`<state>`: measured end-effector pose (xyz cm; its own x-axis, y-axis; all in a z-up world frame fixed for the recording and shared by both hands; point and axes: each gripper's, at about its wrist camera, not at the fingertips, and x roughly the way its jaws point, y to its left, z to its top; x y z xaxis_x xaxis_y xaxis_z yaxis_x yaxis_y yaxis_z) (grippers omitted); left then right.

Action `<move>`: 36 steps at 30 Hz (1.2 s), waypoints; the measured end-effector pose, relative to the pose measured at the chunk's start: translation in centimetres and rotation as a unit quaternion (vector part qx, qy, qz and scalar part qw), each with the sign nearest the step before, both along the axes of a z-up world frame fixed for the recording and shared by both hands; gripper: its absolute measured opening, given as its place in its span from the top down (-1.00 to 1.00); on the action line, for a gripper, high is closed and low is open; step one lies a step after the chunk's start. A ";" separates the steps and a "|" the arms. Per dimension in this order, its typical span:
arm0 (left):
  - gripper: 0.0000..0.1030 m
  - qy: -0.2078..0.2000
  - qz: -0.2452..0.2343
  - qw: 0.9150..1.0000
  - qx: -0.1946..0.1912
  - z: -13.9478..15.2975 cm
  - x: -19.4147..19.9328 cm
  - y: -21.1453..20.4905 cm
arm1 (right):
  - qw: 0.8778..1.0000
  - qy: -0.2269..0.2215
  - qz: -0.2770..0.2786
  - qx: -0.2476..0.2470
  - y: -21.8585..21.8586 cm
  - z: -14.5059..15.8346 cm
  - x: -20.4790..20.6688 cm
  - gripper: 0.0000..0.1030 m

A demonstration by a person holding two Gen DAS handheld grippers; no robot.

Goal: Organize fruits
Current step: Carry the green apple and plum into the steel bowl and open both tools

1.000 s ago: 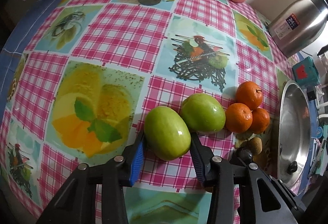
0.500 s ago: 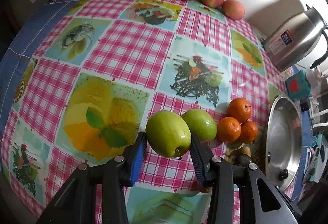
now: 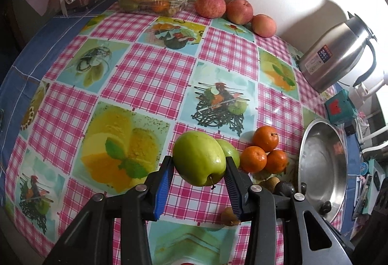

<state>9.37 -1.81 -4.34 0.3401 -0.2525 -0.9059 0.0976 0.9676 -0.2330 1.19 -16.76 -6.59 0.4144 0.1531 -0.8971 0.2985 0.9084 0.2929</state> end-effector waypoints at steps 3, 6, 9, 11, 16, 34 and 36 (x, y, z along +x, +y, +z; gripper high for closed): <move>0.13 -0.003 -0.010 1.000 -0.001 0.3 -0.3 -0.5 | 1.000 -0.003 -0.011 -0.003 -0.7 0.2 -0.2 0.51; 0.13 -0.008 -0.022 1.000 0.004 0.5 -0.6 -1.3 | 1.000 -0.006 -0.028 -0.008 -1.8 0.5 -0.7 0.51; 0.13 -0.011 -0.038 0.999 0.006 0.7 -1.0 -2.2 | 0.999 -0.008 -0.050 -0.008 -3.0 0.6 -1.1 0.51; 0.13 -0.014 -0.050 0.999 0.008 0.7 -1.4 -3.0 | 0.998 -0.010 -0.063 -0.004 -3.8 0.7 -1.4 0.51; 0.13 -0.018 -0.081 0.996 0.012 0.6 -2.3 -4.8 | 0.995 -0.010 -0.103 0.002 -6.2 0.6 -2.4 0.51; 0.13 -0.054 -0.216 0.974 0.034 1.3 -6.3 -14.0 | 0.978 -0.008 -0.208 0.001 -13.7 1.0 -6.0 0.51; 0.13 -0.056 -0.220 0.973 0.035 1.3 -6.3 -14.7 | 0.977 -0.007 -0.214 0.000 -14.2 1.0 -6.2 0.51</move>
<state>3.08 -16.51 -3.07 0.3111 -0.3352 -0.8893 0.5264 0.8398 -0.1324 -5.00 -30.95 -5.62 0.4530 -0.0364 -0.8908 0.6470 0.7009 0.3003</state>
